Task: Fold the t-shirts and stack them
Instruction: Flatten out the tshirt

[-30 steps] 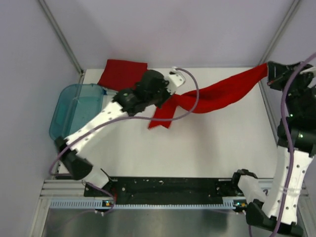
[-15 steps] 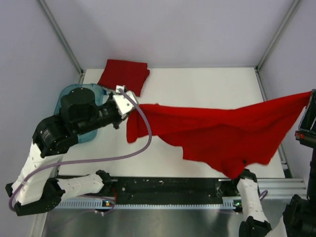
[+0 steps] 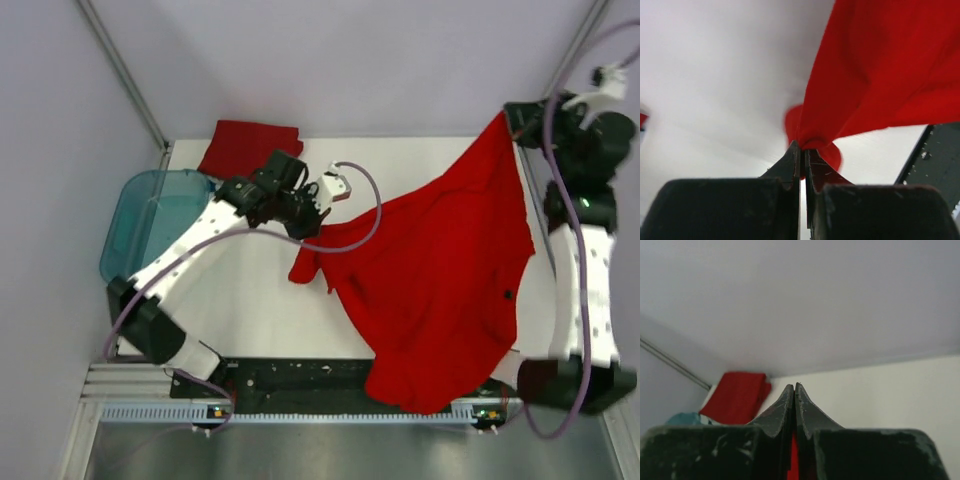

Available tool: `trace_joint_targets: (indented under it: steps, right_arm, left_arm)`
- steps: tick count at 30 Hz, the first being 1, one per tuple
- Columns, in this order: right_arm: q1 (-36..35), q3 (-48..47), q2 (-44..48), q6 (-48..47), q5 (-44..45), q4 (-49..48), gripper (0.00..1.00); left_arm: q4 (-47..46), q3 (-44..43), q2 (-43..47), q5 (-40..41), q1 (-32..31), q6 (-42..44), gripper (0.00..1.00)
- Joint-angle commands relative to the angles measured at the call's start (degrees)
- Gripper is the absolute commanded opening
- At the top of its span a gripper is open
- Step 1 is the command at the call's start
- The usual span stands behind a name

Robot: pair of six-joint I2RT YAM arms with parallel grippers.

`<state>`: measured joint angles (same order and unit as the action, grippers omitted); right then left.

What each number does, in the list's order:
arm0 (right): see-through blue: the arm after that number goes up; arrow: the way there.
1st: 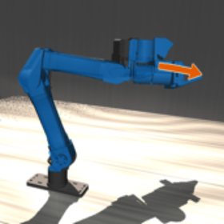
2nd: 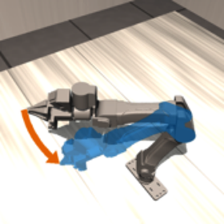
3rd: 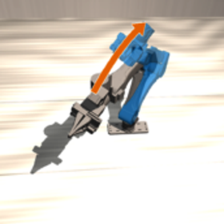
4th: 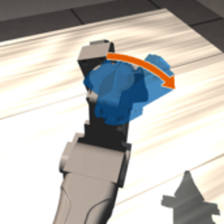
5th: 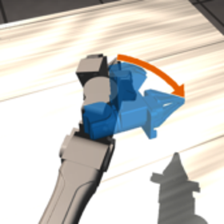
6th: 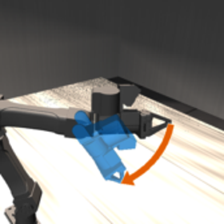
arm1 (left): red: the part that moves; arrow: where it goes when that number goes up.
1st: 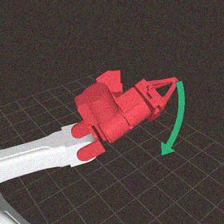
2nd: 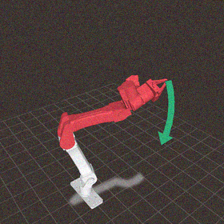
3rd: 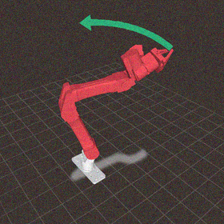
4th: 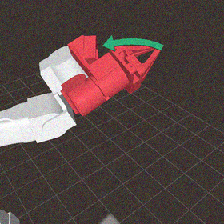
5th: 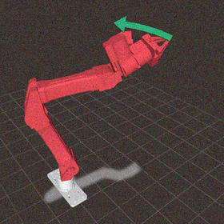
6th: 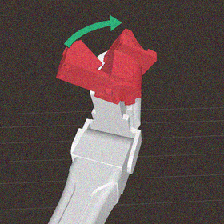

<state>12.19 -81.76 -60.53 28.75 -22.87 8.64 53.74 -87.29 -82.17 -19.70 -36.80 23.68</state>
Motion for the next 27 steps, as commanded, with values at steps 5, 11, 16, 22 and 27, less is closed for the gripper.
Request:
trace_joint_targets:
  steps: [5,11,16,22,27]
  right_arm:
    - [-11.7,-19.4,-42.6,-5.5,4.6,7.9,0.00]
    - [-13.4,-35.6,-58.4,-9.4,10.9,23.9,0.49]
    - [-16.4,-20.8,-44.4,-17.0,19.9,25.5,0.72]
    - [-26.8,7.4,-23.1,-17.0,25.2,25.5,0.77]
    - [-34.5,23.5,-12.7,-8.7,30.0,26.2,0.75]
  left_arm:
    - [-12.1,-6.6,-22.1,-6.0,11.9,1.9,0.18]
    - [-12.7,-23.3,-33.7,-0.7,16.6,-3.8,0.93]
    - [-15.2,-14.4,-24.2,-3.7,16.1,-2.1,0.94]
    - [-14.6,3.0,-12.3,-1.8,12.4,4.0,0.75]
    - [-15.7,14.3,-9.9,5.9,5.0,5.3,0.63]
